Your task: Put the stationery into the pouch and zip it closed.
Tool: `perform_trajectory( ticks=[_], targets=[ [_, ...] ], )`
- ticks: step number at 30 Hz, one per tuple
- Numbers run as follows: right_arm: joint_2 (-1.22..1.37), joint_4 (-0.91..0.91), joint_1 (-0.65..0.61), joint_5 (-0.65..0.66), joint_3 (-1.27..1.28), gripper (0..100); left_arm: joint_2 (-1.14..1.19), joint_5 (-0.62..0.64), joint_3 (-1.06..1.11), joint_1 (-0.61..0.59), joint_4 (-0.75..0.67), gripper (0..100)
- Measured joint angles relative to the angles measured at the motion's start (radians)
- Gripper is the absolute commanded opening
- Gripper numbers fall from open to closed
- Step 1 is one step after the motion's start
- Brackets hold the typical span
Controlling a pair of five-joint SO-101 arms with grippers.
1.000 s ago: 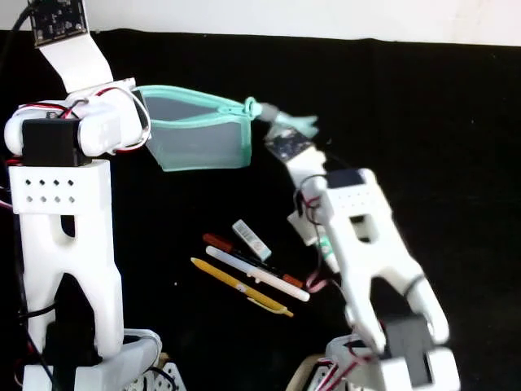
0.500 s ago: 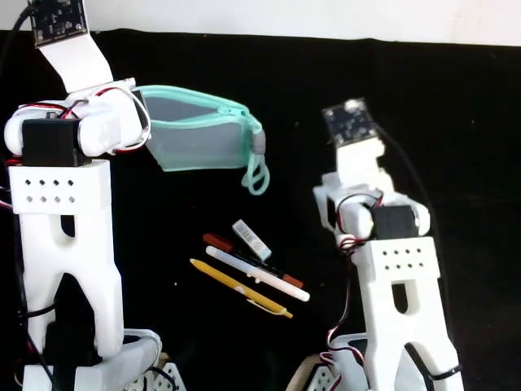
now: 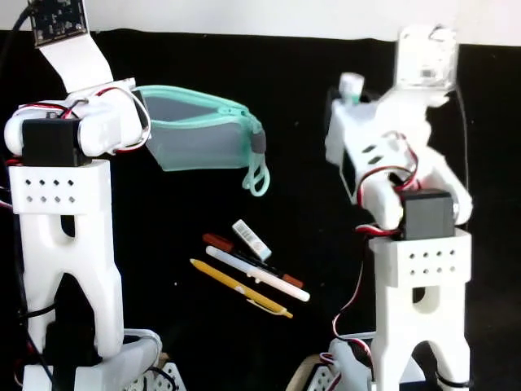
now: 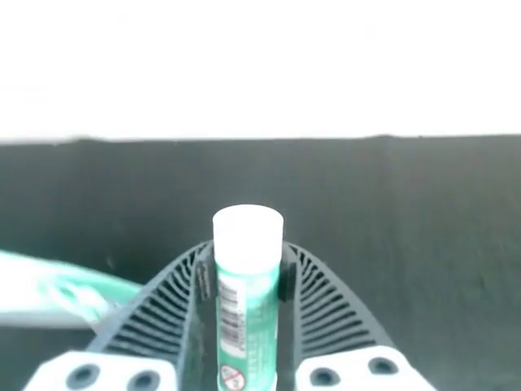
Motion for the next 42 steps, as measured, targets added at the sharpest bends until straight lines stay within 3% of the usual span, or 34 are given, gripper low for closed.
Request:
perform_trajectory(
  ticks=[15, 29, 42],
  targets=[
    [0.117, -0.031, -0.167, -0.009, -0.361, 0.6, 0.000, 0.000, 0.000, 0.000, 0.000, 1],
    [0.334, -0.272, -0.344, -0.064, -0.384, 0.6, 0.000, 0.000, 0.000, 0.000, 0.000, 1],
    [0.572, -0.287, -0.430, -0.167, -0.540, 0.6, 0.000, 0.000, 0.000, 0.000, 0.000, 1]
  ],
)
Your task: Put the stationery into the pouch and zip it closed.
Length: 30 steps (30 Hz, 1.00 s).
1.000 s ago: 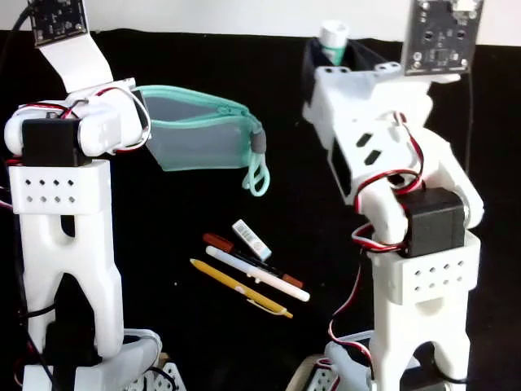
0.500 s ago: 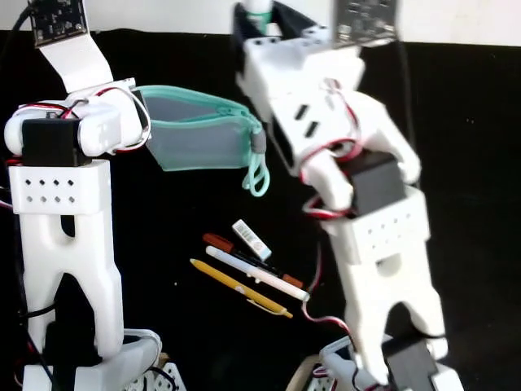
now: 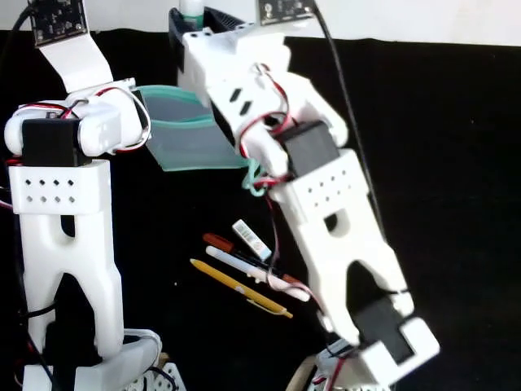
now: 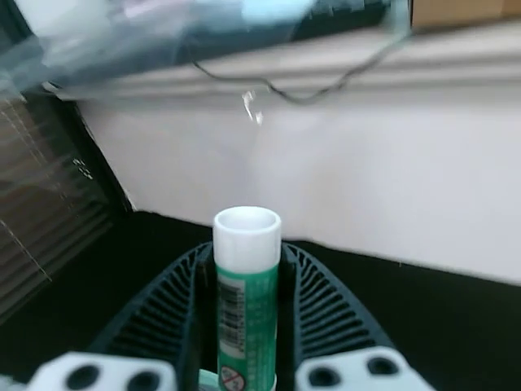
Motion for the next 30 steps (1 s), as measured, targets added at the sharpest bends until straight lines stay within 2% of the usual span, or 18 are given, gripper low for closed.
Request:
perform_trajectory(
  ticks=[14, 23, 30],
  targets=[
    [0.058, 0.009, -0.032, -0.012, -0.009, 0.6, 0.006, 0.000, 0.002, 0.000, -0.023, 1],
    [0.110, 0.009, -0.032, -0.012, 0.006, 0.6, 0.008, 0.000, 0.078, 0.000, -0.147, 1],
    [0.173, -0.005, -0.035, -0.014, 0.008, 0.6, 0.008, 0.000, 0.087, 0.000, -0.178, 1]
  ],
)
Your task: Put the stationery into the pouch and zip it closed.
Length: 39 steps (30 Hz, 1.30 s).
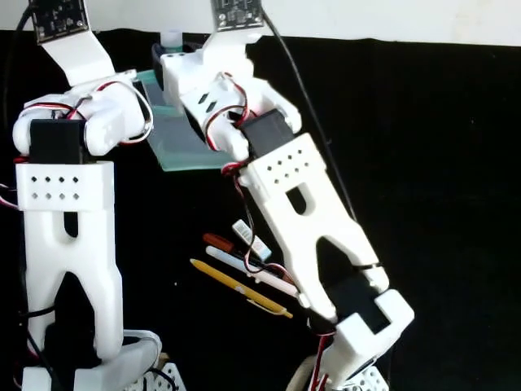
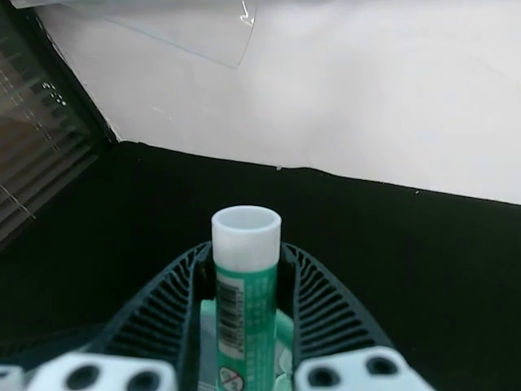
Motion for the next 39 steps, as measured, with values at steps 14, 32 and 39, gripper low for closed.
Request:
perform_trajectory(
  ticks=[14, 32, 39],
  targets=[
    [-0.002, 0.118, -0.018, 0.078, -0.005, 22.0, 0.092, 0.000, 0.003, 0.003, -0.072, 1],
    [-0.104, 0.404, -0.031, 0.121, -0.046, 22.0, 0.107, 0.000, -0.028, 0.000, -0.074, 1],
    [-0.169, 0.494, -0.031, 0.127, -0.046, 22.0, 0.107, 0.000, -0.028, 0.000, -0.074, 1]
  ],
)
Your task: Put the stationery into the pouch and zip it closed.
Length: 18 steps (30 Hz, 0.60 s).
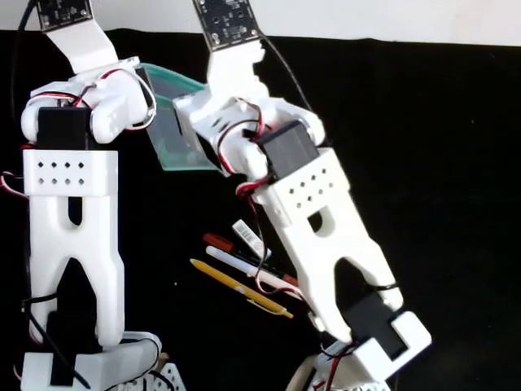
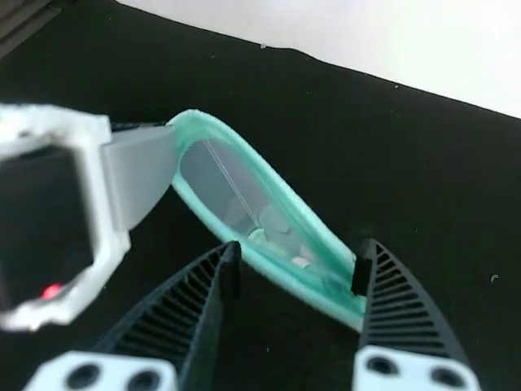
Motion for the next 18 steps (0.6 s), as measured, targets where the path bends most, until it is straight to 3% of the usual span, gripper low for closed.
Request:
perform_trajectory(
  ticks=[11, 18],
  targets=[
    [-0.077, 0.071, 0.110, 0.002, 0.002, 22.0, 0.000, 0.000, 0.000, 0.000, -0.003, 1],
    [-0.077, 0.269, 0.095, 0.166, 0.002, 22.0, 0.000, 0.000, 0.000, 0.000, -0.003, 1]
  ],
)
